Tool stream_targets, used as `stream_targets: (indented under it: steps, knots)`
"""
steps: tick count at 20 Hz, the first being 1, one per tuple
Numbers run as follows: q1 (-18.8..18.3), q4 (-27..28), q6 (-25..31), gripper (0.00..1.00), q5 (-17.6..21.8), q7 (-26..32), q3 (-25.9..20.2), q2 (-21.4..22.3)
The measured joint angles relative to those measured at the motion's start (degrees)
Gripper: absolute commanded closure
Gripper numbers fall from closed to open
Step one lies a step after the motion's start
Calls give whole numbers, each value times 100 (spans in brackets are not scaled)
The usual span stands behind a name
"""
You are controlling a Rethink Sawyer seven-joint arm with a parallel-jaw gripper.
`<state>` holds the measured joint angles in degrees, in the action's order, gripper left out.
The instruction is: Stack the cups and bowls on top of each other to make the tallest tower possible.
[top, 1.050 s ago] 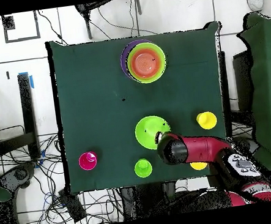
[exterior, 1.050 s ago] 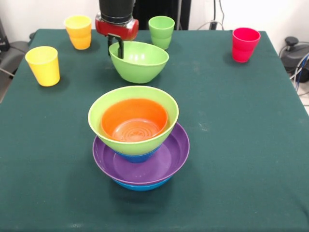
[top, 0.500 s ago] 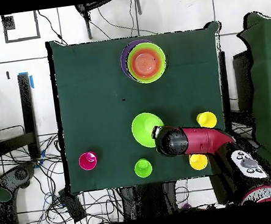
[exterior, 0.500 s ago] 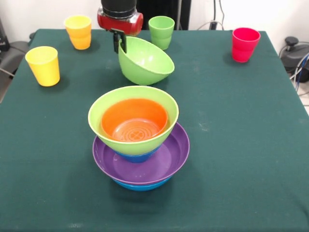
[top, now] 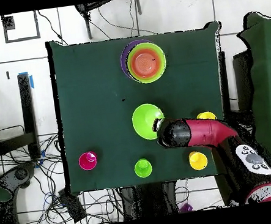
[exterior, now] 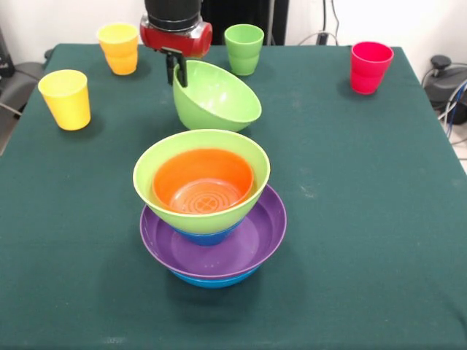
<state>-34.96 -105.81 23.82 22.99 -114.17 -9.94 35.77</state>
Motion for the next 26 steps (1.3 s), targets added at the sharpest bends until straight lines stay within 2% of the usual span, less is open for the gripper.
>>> stream_targets:
  steps: [18,26]
  knots:
    - [-81,659,944,100,-209,0,-461,47]
    - [-320,668,974,100,-207,0,-627,223]
